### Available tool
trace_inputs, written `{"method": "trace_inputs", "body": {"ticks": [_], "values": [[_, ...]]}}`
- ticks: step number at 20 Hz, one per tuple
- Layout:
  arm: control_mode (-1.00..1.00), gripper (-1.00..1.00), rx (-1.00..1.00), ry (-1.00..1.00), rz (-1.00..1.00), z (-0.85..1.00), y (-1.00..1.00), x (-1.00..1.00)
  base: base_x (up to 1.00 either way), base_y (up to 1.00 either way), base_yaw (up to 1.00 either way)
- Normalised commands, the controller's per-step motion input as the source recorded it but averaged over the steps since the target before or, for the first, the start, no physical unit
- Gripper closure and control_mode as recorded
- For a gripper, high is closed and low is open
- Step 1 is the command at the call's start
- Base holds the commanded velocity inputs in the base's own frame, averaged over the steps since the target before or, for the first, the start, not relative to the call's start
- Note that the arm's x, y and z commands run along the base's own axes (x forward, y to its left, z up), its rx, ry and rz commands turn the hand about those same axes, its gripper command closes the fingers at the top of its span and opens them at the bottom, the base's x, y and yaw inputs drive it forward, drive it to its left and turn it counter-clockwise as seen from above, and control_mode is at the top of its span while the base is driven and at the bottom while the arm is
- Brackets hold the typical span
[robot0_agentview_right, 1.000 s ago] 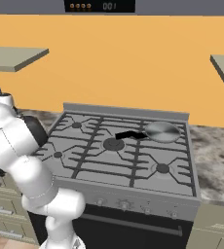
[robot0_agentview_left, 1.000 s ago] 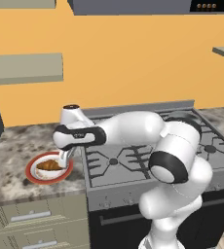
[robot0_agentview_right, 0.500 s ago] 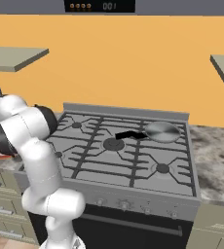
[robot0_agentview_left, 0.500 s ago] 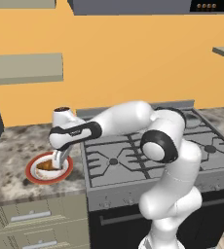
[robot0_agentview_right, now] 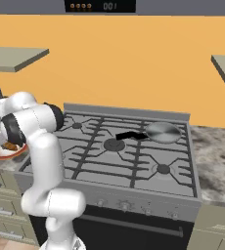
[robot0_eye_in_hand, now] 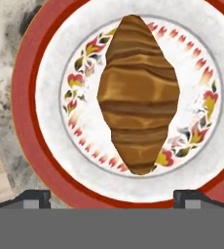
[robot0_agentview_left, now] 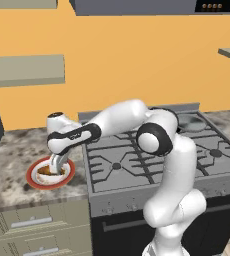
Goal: Pick the croissant and place it on the pan. Then turn on the stove to warm the croissant.
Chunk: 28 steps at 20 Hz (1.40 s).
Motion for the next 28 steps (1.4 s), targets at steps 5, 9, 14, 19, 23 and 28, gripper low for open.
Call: {"method": "trace_inputs", "body": {"ticks": [5,9,14,19,23,28], "values": [[-1.00,-1.00,-0.07,0.01,0.00,-0.20,0.17,0.18,0.00,0.00,0.00],[-1.00,-1.00,-0.05,0.00,0.00,-0.16,0.15,0.25,0.00,0.00,0.00],[-1.00,-1.00,-0.05,0.01,0.00,-0.17,0.15,0.26,0.00,0.00,0.00],[-1.00,-1.00,-0.04,0.02,0.00,-0.19,0.21,0.14,0.00,0.00,0.00],[-1.00,-1.00,0.00,0.05,0.00,-0.23,0.06,0.19,0.00,0.00,0.00],[-1.00,1.00,0.00,0.07,0.00,-0.27,0.10,0.12,0.00,0.00,0.00]]}}
